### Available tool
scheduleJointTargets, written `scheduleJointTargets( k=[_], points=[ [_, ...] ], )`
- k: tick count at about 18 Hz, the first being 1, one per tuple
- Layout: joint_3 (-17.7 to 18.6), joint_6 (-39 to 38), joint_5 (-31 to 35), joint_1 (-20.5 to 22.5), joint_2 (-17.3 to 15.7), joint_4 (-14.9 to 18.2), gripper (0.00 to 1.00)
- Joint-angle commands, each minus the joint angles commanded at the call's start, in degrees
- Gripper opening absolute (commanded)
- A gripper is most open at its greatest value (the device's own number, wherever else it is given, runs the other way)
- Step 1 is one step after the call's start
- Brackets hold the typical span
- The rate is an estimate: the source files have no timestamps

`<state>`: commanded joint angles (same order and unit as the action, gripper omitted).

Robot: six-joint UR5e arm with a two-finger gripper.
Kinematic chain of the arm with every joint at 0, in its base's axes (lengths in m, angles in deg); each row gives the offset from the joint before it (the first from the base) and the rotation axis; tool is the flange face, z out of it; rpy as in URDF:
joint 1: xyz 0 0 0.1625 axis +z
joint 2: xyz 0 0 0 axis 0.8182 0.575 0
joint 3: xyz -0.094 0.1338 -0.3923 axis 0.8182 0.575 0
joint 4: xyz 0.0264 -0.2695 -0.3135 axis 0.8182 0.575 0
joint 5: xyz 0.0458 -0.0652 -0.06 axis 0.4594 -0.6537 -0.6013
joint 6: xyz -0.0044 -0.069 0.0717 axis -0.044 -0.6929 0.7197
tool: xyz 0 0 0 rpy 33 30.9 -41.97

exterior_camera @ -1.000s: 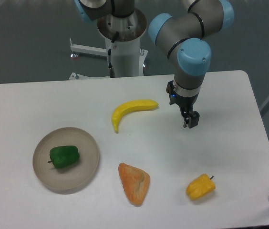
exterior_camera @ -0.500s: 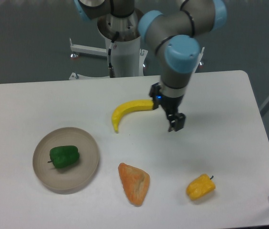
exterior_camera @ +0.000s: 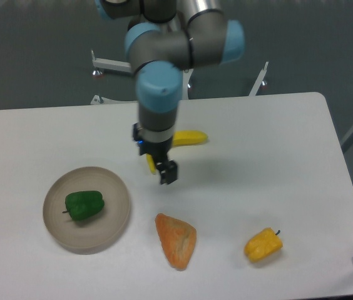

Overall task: Pick up the green pepper from the plate
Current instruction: 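Move the gripper over the plate and lower it onto the green pepper, then close the gripper around the green pepper on the plate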

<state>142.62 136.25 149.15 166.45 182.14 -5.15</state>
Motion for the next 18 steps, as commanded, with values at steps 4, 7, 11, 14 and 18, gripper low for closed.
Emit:
scheduleJointTargets(
  k=[4, 7, 11, 14, 18],
  points=[
    [-0.97, -2.4, -0.35, -4.92, 3.26, -3.27, 1.0],
    [-1.06, -2.4, -2.28, -6.25, 3.96, -4.85, 1.0],
    [-1.32, -2.4, -2.37, -7.13, 5.98, -5.38, 1.0],
    [-1.93, -2.22, -2.37, -7.39, 7.57, -5.47, 1.0],
    [-2.11, -2.4, -2.37, -7.48, 9.06, -9.24, 1.0]
  ],
)
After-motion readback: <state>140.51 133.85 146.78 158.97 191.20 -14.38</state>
